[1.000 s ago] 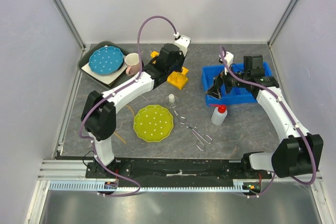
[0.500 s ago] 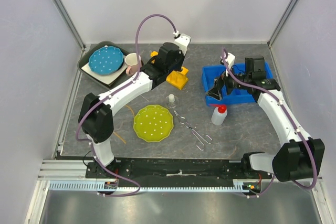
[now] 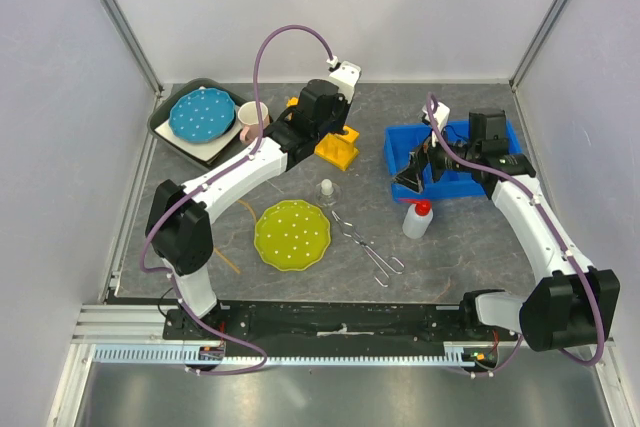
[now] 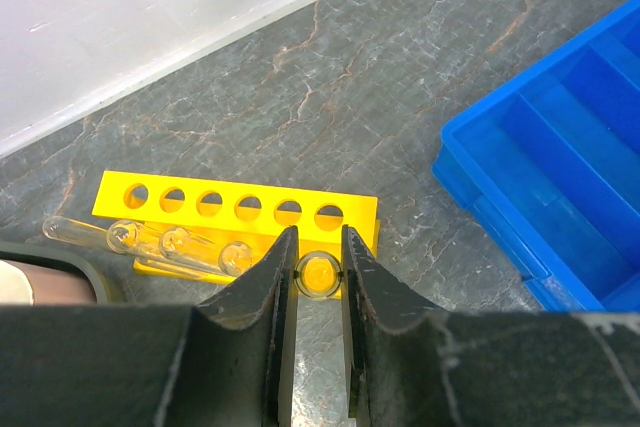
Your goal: Organize the chemistry lab equipment
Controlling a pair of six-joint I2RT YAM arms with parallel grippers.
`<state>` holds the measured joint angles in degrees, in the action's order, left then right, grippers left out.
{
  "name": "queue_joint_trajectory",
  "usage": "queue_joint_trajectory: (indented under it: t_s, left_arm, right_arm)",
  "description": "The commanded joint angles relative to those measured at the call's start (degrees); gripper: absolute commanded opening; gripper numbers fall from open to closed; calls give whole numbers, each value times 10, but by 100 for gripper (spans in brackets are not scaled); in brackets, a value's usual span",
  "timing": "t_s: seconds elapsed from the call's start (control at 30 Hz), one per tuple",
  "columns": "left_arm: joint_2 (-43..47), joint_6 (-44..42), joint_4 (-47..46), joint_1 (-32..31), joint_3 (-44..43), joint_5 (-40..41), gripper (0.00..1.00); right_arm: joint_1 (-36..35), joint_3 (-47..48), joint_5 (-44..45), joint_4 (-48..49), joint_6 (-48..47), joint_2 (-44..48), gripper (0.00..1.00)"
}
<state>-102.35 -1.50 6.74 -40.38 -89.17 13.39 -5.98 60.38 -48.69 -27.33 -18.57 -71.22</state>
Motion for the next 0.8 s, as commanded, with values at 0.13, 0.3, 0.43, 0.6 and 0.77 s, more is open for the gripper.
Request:
queue_joint_trajectory:
  t_s: [0.13,0.3,0.43,0.6,0.77]
  left_arm:
    - [0,-11,-25,-2,1,11,4]
    - [-15,-12,-25,0,-1,10,4]
    - [-26,-9,-26,2,0,10,4]
    - [-37,-4,-27,6,4,4,4]
    - [-51,0,-27,8,6,-1,4]
  right_arm:
    - [4,-4,-27,26,5,16,98]
    - [4,-5,-29,28,6,16,98]
    - [5,-8,-30,29,6,17,98]
    - [7,-11,-34,32,7,16,98]
    - [8,-11,-36,33,8,14,98]
